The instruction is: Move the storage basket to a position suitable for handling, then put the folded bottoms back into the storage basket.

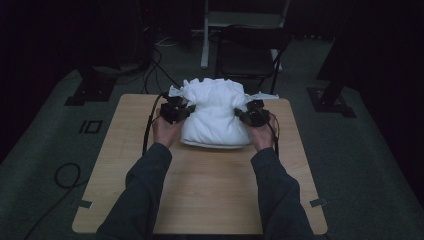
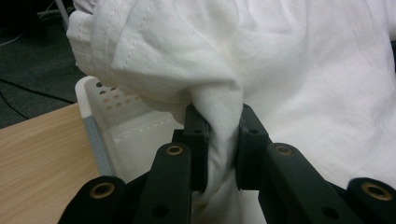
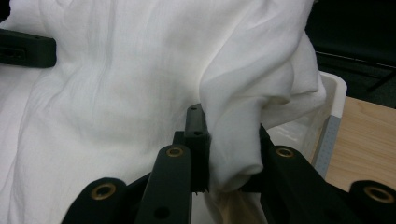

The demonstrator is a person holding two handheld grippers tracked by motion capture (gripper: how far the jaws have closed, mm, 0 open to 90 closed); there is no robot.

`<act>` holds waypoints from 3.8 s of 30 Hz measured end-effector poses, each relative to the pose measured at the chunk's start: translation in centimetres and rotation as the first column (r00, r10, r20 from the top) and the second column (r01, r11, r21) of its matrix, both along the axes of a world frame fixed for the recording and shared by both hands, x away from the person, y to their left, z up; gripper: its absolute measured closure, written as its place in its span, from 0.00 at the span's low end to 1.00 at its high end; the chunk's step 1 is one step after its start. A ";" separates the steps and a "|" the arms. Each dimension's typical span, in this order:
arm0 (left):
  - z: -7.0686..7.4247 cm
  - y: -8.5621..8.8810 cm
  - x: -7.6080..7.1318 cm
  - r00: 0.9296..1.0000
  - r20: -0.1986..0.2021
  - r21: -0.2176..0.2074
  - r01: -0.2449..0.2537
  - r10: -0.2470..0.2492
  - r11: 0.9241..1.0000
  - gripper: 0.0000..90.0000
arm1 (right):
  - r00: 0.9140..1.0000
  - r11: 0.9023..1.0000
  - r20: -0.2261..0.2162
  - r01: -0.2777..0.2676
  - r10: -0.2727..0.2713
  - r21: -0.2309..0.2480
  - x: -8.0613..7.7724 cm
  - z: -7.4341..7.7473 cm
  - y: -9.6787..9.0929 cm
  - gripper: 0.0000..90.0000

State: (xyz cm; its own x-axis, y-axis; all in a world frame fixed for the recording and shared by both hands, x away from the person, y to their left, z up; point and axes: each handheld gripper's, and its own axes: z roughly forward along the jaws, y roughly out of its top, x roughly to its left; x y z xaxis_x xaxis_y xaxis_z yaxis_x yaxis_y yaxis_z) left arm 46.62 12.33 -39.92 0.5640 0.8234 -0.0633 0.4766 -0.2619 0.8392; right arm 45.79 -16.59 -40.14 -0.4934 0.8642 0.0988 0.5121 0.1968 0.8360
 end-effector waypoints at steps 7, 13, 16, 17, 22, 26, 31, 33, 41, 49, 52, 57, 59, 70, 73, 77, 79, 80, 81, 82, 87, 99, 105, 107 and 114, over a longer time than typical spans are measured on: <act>0.4 -0.4 0.8 1.000 -0.002 0.016 -0.009 0.009 1.000 0.87 | 1.000 1.000 -0.006 0.011 -0.011 0.012 0.6 -0.2 -0.1 0.87; 1.0 -0.7 1.2 1.000 0.004 0.017 -0.009 0.009 1.000 0.87 | 1.000 1.000 -0.001 0.018 -0.018 0.025 0.8 0.3 -0.4 0.87; 1.3 -0.9 1.4 1.000 0.010 0.018 -0.011 0.011 1.000 0.87 | 1.000 0.999 0.003 0.022 -0.022 0.023 0.9 0.5 -0.4 0.87; 1.4 -0.9 1.5 1.000 0.011 0.019 -0.012 0.012 1.000 0.87 | 1.000 0.999 0.007 0.023 -0.023 0.023 1.0 0.6 -0.5 0.87; 1.6 -0.9 1.8 1.000 0.015 0.010 -0.024 0.023 1.000 0.87 | 0.999 0.999 0.014 0.028 -0.028 0.032 1.4 0.9 -0.5 0.87; 1.2 -0.8 2.2 0.999 0.005 0.013 -0.033 0.033 0.999 0.87 | 1.000 0.999 0.011 0.026 -0.026 0.021 1.7 1.0 -0.2 0.87; 1.1 -0.7 2.3 0.999 0.001 0.011 -0.037 0.037 0.999 0.87 | 1.000 1.000 0.009 0.026 -0.027 0.014 1.8 0.9 -0.1 0.87; 1.0 -0.7 2.4 0.999 -0.003 0.010 -0.041 0.041 0.999 0.87 | 1.000 1.000 0.006 0.026 -0.026 0.016 1.8 0.9 -0.1 0.87; 0.7 -0.7 2.7 0.999 0.000 0.009 -0.045 0.045 0.999 0.87 | 1.000 1.000 0.003 0.030 -0.030 0.011 2.2 0.8 0.1 0.87; 0.0 -0.7 3.3 0.998 -0.015 0.021 -0.068 0.069 0.997 0.87 | 0.999 0.999 -0.011 0.037 -0.037 0.004 3.1 0.1 0.5 0.87; -0.3 -0.7 3.5 0.997 -0.014 0.027 -0.079 0.080 0.996 0.87 | 0.999 0.999 -0.014 0.038 -0.038 0.004 3.3 -0.1 0.7 0.87; -0.8 -0.8 3.9 0.995 -0.016 0.036 -0.096 0.096 0.995 0.87 | 0.999 0.999 -0.021 0.044 -0.044 -0.001 3.8 -0.5 1.1 0.87; -0.9 -0.8 4.1 0.995 -0.015 0.035 -0.102 0.103 0.994 0.87 | 0.998 0.999 -0.026 0.048 -0.048 -0.002 4.0 -0.7 1.2 0.87; -0.3 -0.8 4.7 0.991 -0.004 0.014 -0.135 0.135 0.991 0.87 | 0.998 0.998 -0.011 0.059 -0.059 -0.019 5.0 0.2 1.6 0.87; 0.1 -1.1 5.1 0.990 0.003 0.025 -0.139 0.139 0.990 0.87 | 0.998 0.998 -0.008 0.062 -0.062 -0.025 5.3 0.4 1.7 0.87; 0.2 -1.4 5.5 0.989 0.015 0.024 -0.149 0.149 0.989 0.87 | 0.998 0.997 -0.006 0.069 -0.069 -0.016 5.7 0.4 1.5 0.87; 0.1 -1.6 5.6 0.989 0.027 0.026 -0.149 0.148 0.989 0.87 | 0.997 0.997 -0.002 0.072 -0.072 -0.021 5.8 0.5 1.5 0.87; 0.1 -1.6 5.6 0.989 0.027 0.026 -0.149 0.148 0.989 0.87 | 0.997 0.997 -0.002 0.072 -0.072 -0.021 5.8 0.5 1.5 0.87; 0.1 -1.6 5.6 0.988 0.033 0.027 -0.151 0.150 0.988 0.87 | 0.997 0.997 0.003 0.076 -0.076 -0.024 5.9 0.5 1.5 0.87; 0.0 -1.7 5.7 0.988 0.037 0.029 -0.153 0.152 0.988 0.87 | 0.997 0.996 0.005 0.081 -0.081 -0.023 6.0 0.5 1.5 0.87; -0.8 -2.0 5.9 0.987 0.049 0.058 -0.156 0.153 0.986 0.87 | 0.997 0.996 0.007 0.082 -0.082 -0.037 6.3 -0.1 1.6 0.87; -4.1 -1.7 5.6 0.988 -0.012 0.066 -0.150 0.151 0.987 0.87 | 0.997 0.996 -0.038 0.069 -0.072 -0.063 6.3 -2.6 1.9 0.87; -4.7 -1.6 5.1 0.989 -0.022 0.066 -0.147 0.149 0.987 0.87 | 0.995 0.996 -0.071 0.070 -0.074 -0.059 5.9 -4.0 2.0 0.87; -4.4 -1.4 5.2 0.988 -0.023 0.054 -0.150 0.151 0.987 0.87 | 0.995 0.996 -0.070 0.071 -0.074 -0.053 5.9 -3.9 2.1 0.87; -2.1 -1.7 5.2 0.988 0.025 0.028 -0.151 0.151 0.988 0.87 | 0.997 0.996 -0.020 0.076 -0.077 -0.043 6.0 -1.6 2.0 0.87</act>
State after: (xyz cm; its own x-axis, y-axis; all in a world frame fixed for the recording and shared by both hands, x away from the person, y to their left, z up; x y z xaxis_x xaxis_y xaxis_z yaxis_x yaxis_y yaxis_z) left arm 51.85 10.64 -42.03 0.4339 0.9006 -0.0263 0.4935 -0.2132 0.8432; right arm 51.81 -14.61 -41.74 -0.4234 0.9031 0.0715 0.5454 0.1911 0.8161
